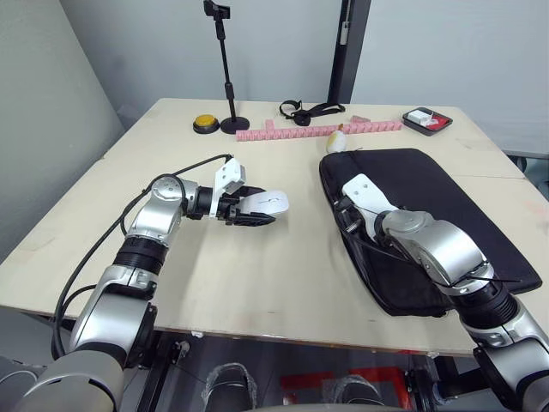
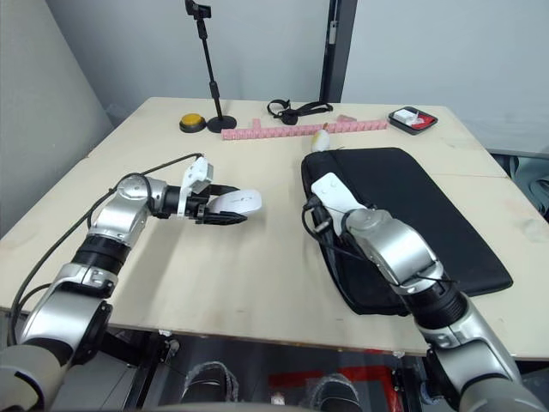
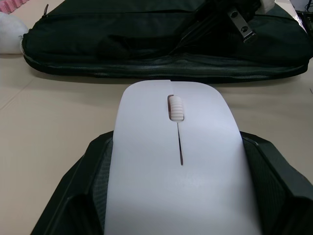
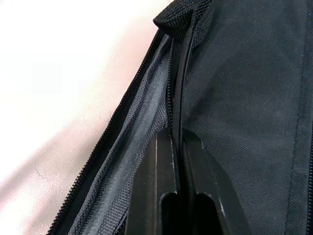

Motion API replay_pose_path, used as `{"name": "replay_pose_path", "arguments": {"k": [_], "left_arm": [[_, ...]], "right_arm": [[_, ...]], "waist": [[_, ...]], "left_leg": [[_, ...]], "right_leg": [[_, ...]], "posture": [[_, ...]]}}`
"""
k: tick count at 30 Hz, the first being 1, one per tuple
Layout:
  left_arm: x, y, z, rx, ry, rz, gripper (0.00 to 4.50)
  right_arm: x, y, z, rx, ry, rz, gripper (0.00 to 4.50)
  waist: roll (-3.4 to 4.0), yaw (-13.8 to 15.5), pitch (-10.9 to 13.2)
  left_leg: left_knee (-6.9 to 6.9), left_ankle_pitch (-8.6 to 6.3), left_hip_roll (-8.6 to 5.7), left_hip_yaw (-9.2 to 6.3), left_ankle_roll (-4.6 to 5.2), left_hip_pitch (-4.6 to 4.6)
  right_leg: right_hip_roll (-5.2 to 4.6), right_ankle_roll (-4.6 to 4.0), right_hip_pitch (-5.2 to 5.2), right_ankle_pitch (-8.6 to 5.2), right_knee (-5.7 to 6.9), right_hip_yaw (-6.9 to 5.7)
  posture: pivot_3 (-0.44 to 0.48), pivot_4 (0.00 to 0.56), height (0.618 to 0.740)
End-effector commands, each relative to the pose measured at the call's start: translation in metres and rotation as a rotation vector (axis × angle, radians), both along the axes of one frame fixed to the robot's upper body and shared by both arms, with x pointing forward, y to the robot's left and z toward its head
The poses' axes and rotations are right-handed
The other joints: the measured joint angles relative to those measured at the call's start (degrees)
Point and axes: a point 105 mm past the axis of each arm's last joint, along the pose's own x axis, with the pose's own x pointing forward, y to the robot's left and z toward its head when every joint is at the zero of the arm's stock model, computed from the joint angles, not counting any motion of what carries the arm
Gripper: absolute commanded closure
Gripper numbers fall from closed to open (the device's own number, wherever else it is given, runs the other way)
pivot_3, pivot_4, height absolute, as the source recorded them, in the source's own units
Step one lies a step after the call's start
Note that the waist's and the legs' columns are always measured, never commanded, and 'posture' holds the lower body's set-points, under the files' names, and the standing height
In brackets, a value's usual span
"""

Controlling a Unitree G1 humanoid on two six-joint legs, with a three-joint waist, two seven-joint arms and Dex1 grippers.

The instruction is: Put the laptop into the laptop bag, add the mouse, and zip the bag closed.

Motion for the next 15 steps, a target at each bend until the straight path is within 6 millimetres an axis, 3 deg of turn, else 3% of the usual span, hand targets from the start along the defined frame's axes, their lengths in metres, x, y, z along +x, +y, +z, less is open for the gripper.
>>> {"name": "replay_pose_path", "arguments": {"k": [1,5,9,12,15], "left_arm": [[0.002,-0.008,0.014,-0.014,-0.048,-0.028,1.62],[0.002,-0.017,0.013,-0.014,-0.05,-0.053,1.62],[0.003,-0.025,0.012,-0.016,-0.047,-0.075,1.62],[0.004,-0.028,0.01,-0.015,-0.045,-0.084,1.62],[0.004,-0.037,0.009,-0.022,-0.042,-0.101,1.62]], "right_arm": [[0.002,-0.002,0.024,0.066,-0.038,-0.012,4.44],[-0.001,0.016,0.072,0.318,-0.056,0.065,4.44],[-0.012,0.022,0.112,0.446,-0.08,0.168,4.44],[-0.019,0.021,0.129,0.48,-0.1,0.232,4.44],[-0.028,0.005,0.154,0.523,-0.145,0.283,4.44]], "waist": [[0.0,0.0,0.0],[0.01,-0.2,0.0],[0.01,-0.7,0.0],[0.01,-0.7,0.0],[0.03,-0.2,0.0]], "left_leg": [[0.0,0.0,0.0,0.0,0.0,0.0],[0.01,0.0,0.0,0.01,0.01,-0.01],[-0.01,0.02,0.04,0.04,0.0,0.0],[-0.16,0.05,0.08,0.04,-0.05,0.03],[-0.26,0.06,0.08,0.05,-0.06,-0.02]], "right_leg": [[0.0,0.0,0.0,0.0,0.0,0.0],[0.01,0.0,-0.03,0.0,0.03,0.02],[0.06,-0.01,-0.1,0.01,0.1,0.05],[0.11,-0.01,-0.14,0.0,0.09,0.03],[0.11,-0.04,-0.18,-0.01,0.02,0.0]], "posture": [[0.0,0.15,0.739],[0.0,0.15,0.739],[0.0,0.15,0.739],[0.0,0.15,0.739],[0.0,0.15,0.739]]}}
